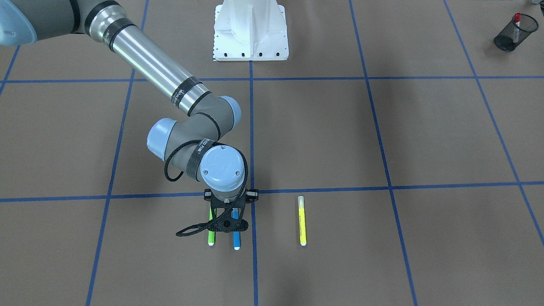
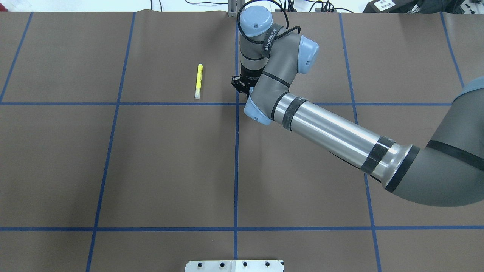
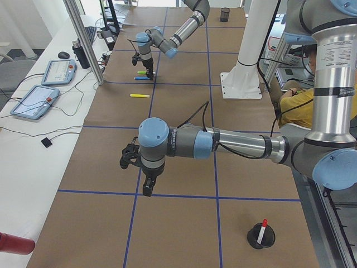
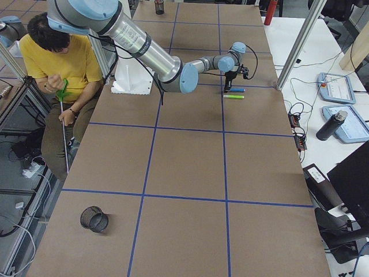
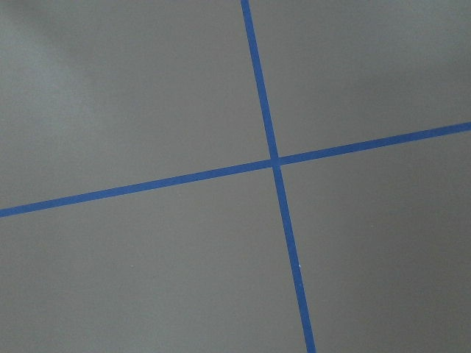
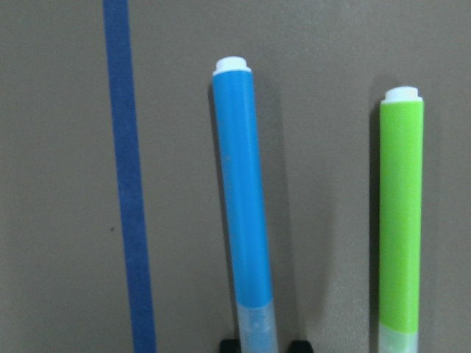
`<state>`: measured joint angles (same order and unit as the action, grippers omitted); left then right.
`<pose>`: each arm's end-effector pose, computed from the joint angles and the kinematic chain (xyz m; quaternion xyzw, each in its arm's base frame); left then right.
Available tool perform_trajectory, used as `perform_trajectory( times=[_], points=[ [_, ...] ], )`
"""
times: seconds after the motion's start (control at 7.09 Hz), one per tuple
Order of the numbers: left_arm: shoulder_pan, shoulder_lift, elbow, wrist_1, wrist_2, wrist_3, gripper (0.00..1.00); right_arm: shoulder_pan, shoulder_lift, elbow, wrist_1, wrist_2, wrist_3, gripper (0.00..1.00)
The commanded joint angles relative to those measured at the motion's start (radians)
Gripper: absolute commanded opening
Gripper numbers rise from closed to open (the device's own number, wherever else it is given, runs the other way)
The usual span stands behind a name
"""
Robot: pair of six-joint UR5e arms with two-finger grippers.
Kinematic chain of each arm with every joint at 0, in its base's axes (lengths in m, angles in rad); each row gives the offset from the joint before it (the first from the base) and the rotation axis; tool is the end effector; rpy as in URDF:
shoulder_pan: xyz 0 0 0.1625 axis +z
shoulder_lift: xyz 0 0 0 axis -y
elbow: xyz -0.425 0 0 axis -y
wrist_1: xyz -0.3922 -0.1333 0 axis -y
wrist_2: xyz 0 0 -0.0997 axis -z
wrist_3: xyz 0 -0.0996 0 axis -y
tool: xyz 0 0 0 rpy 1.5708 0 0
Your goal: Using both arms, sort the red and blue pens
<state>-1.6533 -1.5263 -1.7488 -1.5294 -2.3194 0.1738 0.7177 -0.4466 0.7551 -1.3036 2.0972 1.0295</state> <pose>-0.1045 -0.4688 0.5984 0.0892 0.3568 0.0592 0.9280 -0.6138 -0.6464 0.2449 -0.0403 -0.3684 0.0080 0.9287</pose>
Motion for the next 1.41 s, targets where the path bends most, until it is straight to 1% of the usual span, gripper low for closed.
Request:
perform_trajectory(
  times=[0.0, 0.14, 0.42, 0.56, 0.71, 0.85, 0.99, 1.13, 1.27],
  points=[
    [0.000, 0.000, -0.001, 0.000, 0.000, 0.003, 1.00, -0.009, 0.000, 0.000, 0.000, -0.011, 0.004, 0.27],
    [0.000, 0.001, -0.001, -0.002, -0.006, 0.003, 1.00, -0.009, 0.003, 0.000, -0.002, -0.011, 0.020, 0.00],
    [0.000, 0.008, -0.008, -0.002, -0.008, 0.003, 1.00, -0.004, 0.011, 0.007, -0.003, -0.012, 0.017, 0.00],
    [0.000, 0.011, -0.011, -0.002, -0.008, 0.003, 1.00, 0.005, 0.011, 0.032, -0.006, -0.014, 0.014, 0.00],
    [0.000, 0.012, -0.011, -0.002, -0.008, 0.003, 1.00, 0.023, 0.005, 0.088, -0.015, -0.011, 0.015, 0.00],
    [0.000, 0.014, -0.006, 0.002, -0.006, 0.000, 1.00, 0.037, 0.000, 0.140, -0.067, -0.008, 0.004, 0.00],
    [0.000, 0.015, 0.003, 0.014, -0.002, 0.000, 1.00, 0.052, -0.026, 0.218, -0.109, -0.002, 0.001, 0.00],
    [0.000, 0.049, -0.003, 0.014, -0.003, -0.002, 1.00, 0.074, -0.094, 0.351, -0.132, 0.010, -0.003, 0.00],
    [0.000, 0.066, -0.008, 0.011, -0.005, 0.001, 1.00, 0.103, -0.148, 0.468, -0.202, 0.053, -0.037, 0.00]
  ],
)
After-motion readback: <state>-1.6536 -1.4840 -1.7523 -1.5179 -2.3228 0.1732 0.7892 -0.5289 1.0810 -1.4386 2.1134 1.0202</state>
